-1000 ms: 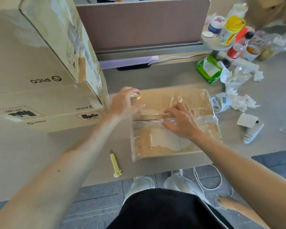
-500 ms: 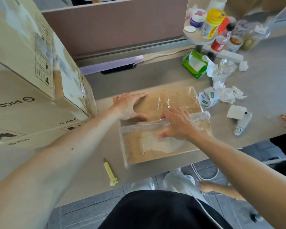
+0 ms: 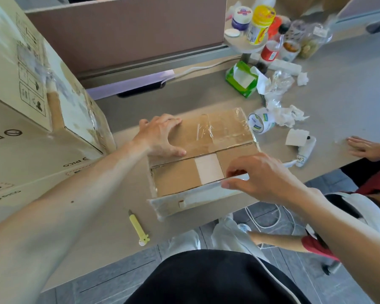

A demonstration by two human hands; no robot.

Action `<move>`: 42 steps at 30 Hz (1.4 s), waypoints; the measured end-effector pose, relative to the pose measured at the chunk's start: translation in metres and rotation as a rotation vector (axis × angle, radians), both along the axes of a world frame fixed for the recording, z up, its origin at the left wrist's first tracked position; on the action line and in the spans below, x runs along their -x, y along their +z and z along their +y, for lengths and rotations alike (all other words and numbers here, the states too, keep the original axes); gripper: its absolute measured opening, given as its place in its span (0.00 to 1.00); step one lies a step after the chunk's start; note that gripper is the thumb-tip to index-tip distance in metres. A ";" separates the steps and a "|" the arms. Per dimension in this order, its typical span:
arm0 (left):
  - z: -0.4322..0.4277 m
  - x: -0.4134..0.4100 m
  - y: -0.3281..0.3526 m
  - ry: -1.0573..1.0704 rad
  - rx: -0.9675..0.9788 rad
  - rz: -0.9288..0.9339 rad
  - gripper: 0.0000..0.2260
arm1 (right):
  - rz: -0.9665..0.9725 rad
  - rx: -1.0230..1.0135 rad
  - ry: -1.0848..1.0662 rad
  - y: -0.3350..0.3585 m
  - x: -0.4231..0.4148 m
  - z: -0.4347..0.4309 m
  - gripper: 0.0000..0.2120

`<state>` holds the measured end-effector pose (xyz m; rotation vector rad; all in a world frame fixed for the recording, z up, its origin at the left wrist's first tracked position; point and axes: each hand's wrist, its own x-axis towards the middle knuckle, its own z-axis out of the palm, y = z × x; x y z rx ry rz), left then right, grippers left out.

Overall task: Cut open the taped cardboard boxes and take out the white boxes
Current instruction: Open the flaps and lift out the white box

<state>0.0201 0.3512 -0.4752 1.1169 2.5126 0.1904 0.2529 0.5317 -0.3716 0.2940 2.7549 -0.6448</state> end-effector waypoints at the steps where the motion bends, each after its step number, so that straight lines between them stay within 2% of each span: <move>1: 0.003 -0.003 0.001 -0.016 -0.004 0.018 0.49 | -0.044 0.036 -0.008 0.004 -0.004 0.001 0.14; 3: 0.010 -0.012 0.003 -0.051 0.035 0.029 0.51 | -0.093 0.097 -0.026 0.011 -0.011 0.000 0.16; 6: 0.023 -0.029 0.002 -0.101 0.166 0.068 0.63 | -0.102 0.150 -0.114 0.015 -0.016 0.001 0.17; 8: 0.029 -0.033 0.001 -0.103 0.179 0.115 0.63 | -0.134 0.131 -0.143 0.012 -0.017 0.003 0.15; 11: 0.032 -0.027 0.003 -0.119 0.140 0.168 0.52 | -0.260 0.073 -0.127 -0.002 -0.019 0.007 0.20; 13: 0.034 -0.017 0.010 -0.130 0.134 0.097 0.44 | -0.330 0.042 -0.181 -0.017 -0.020 0.009 0.27; 17: 0.041 0.010 0.056 -0.140 0.028 -0.110 0.25 | -0.307 -0.007 -0.300 -0.049 -0.016 0.006 0.37; 20: 0.044 0.034 0.089 -0.074 -0.118 -0.073 0.16 | -0.271 -0.112 -0.348 -0.074 -0.011 0.000 0.44; 22: 0.044 0.047 0.092 -0.051 -0.140 0.088 0.18 | -0.263 -0.147 -0.362 -0.084 -0.007 -0.006 0.47; 25: 0.041 0.056 0.072 0.018 -0.111 0.324 0.22 | -0.238 -0.160 -0.389 -0.090 -0.004 -0.010 0.45; 28: 0.040 0.054 0.045 0.079 -0.165 0.423 0.27 | -0.210 -0.169 -0.395 -0.092 -0.005 -0.009 0.42; 32: 0.034 0.049 0.010 0.141 0.036 0.335 0.32 | -0.183 -0.179 -0.387 -0.096 -0.007 -0.005 0.39; 36: 0.019 0.014 -0.024 0.247 0.071 0.075 0.35 | -0.139 -0.238 -0.355 -0.099 -0.003 0.000 0.37; 42: 0.016 -0.033 -0.027 0.285 0.125 0.039 0.52 | -0.132 -0.144 -0.398 -0.098 0.012 0.011 0.38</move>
